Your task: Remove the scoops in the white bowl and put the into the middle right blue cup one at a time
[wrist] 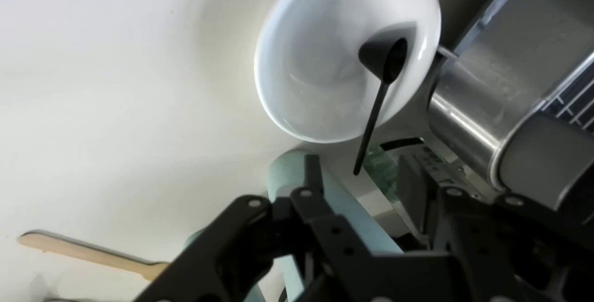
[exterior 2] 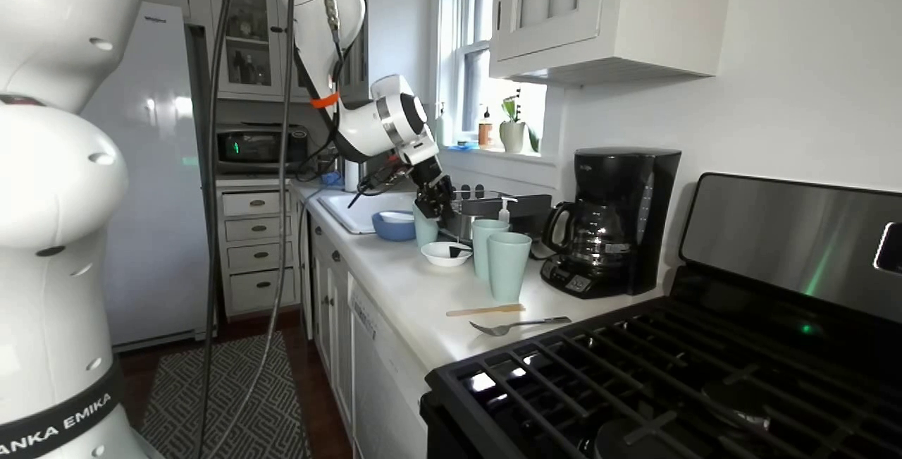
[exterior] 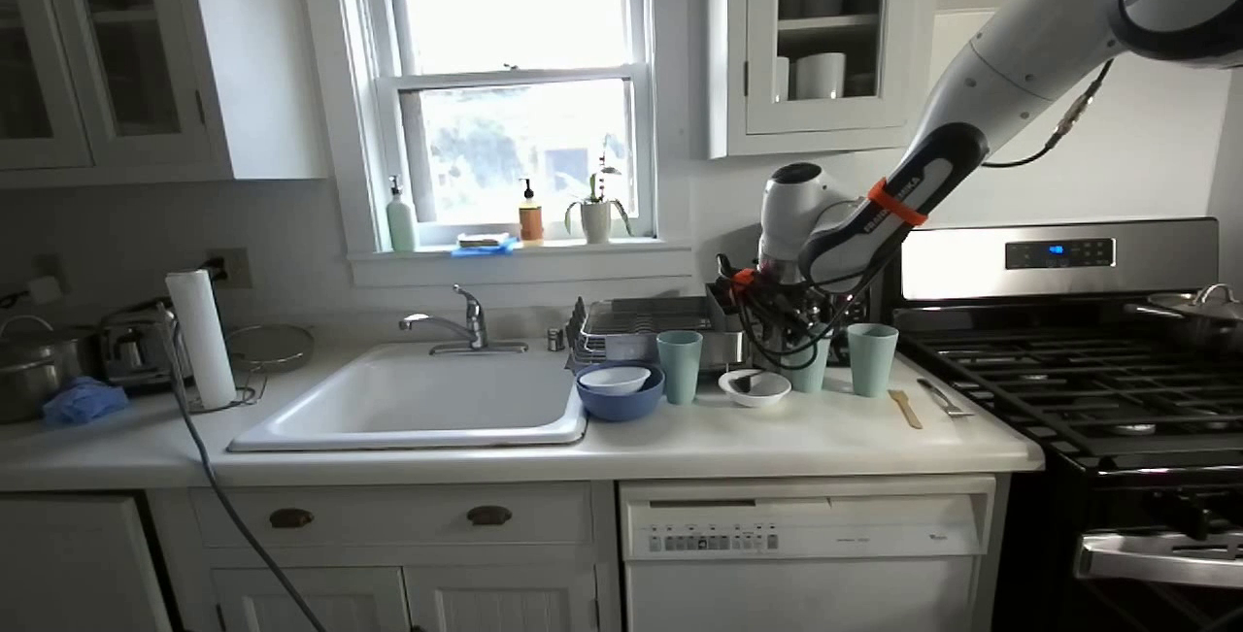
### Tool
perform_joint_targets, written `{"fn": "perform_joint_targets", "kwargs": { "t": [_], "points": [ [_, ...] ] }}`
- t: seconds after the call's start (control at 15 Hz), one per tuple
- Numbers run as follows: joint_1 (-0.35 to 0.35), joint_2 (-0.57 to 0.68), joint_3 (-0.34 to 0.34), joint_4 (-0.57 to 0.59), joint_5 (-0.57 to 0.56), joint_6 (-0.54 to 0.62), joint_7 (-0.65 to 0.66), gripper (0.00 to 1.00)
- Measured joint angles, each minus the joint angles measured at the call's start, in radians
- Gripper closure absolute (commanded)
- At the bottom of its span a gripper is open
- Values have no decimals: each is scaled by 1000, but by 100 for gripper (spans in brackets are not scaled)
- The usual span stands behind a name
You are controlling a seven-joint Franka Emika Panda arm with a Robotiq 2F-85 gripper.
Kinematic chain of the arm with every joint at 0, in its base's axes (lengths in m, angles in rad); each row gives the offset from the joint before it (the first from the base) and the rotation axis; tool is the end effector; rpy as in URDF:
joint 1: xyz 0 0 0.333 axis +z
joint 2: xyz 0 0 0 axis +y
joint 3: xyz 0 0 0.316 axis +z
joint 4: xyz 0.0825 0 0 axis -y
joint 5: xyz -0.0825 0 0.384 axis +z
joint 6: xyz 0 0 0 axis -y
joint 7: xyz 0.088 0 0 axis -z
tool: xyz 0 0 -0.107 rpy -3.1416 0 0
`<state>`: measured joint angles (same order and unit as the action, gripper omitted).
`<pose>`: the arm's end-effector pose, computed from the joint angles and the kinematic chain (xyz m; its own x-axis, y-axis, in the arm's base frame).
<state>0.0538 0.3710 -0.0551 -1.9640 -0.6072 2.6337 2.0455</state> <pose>0.6383 0.0153 0.3119 -0.0341 -0.9526 0.3025 -0.9340 -0.0773 -0.3488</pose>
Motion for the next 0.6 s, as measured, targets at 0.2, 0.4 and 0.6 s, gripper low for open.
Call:
{"fn": "perform_joint_targets", "kwargs": {
  "t": [0.2, 0.4, 0.6],
  "points": [
    [1, 39, -12, 1, 84, 51, -50, 55],
    [5, 85, -36, 4, 151, 139, -68, 64],
    [16, 126, -64, 7, 212, 210, -93, 66]
  ]
}}
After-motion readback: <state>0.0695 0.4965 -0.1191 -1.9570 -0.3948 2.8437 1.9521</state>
